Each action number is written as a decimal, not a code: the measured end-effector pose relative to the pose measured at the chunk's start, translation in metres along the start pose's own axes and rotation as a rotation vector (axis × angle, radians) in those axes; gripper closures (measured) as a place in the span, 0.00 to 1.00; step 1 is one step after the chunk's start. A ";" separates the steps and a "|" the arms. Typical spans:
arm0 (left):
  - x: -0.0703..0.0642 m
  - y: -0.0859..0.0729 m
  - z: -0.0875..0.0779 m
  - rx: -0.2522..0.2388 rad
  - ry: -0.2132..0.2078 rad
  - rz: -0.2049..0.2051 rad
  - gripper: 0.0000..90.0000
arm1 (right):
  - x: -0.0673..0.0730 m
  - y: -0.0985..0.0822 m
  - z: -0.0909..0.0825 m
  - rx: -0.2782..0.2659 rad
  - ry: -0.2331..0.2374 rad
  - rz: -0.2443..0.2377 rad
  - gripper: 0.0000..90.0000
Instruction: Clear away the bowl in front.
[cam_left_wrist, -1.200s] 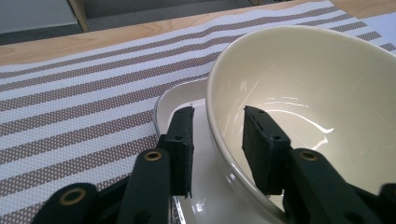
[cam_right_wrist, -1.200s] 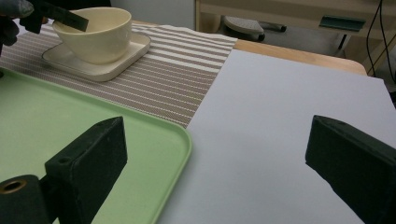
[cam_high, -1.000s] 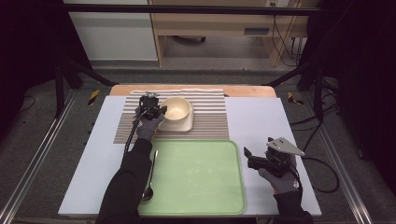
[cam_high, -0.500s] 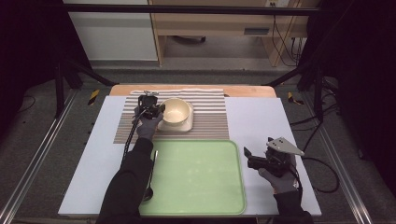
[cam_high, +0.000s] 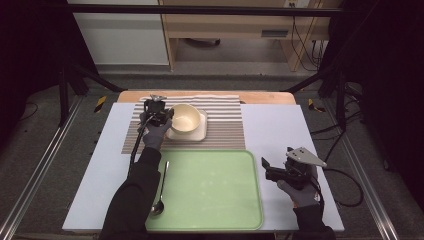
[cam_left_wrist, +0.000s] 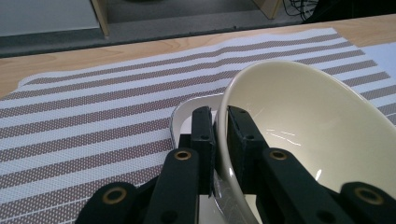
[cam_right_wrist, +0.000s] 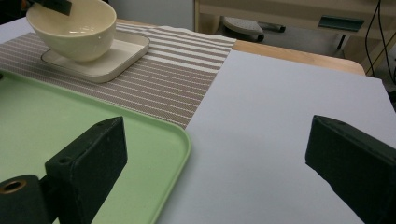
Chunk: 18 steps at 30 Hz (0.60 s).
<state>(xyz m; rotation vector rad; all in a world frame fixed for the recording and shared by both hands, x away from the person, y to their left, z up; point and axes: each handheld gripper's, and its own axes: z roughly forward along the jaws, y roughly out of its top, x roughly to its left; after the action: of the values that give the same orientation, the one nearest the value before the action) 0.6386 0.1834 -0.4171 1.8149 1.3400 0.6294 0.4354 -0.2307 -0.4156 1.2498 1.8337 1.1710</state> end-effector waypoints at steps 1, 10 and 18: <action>0.000 0.001 -0.003 -0.004 -0.004 0.003 0.90 | 0.000 0.000 0.000 0.000 -0.001 -0.001 0.06; -0.008 0.009 -0.032 -0.065 -0.056 0.029 0.90 | 0.000 0.001 -0.002 -0.005 -0.001 -0.001 0.06; -0.020 0.009 -0.055 -0.094 -0.111 0.061 0.90 | 0.001 0.001 -0.002 -0.007 0.000 -0.003 0.06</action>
<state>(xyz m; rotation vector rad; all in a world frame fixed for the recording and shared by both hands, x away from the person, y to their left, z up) 0.5953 0.1792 -0.3766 1.7937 1.1664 0.6050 0.4338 -0.2307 -0.4135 1.2424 1.8290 1.1749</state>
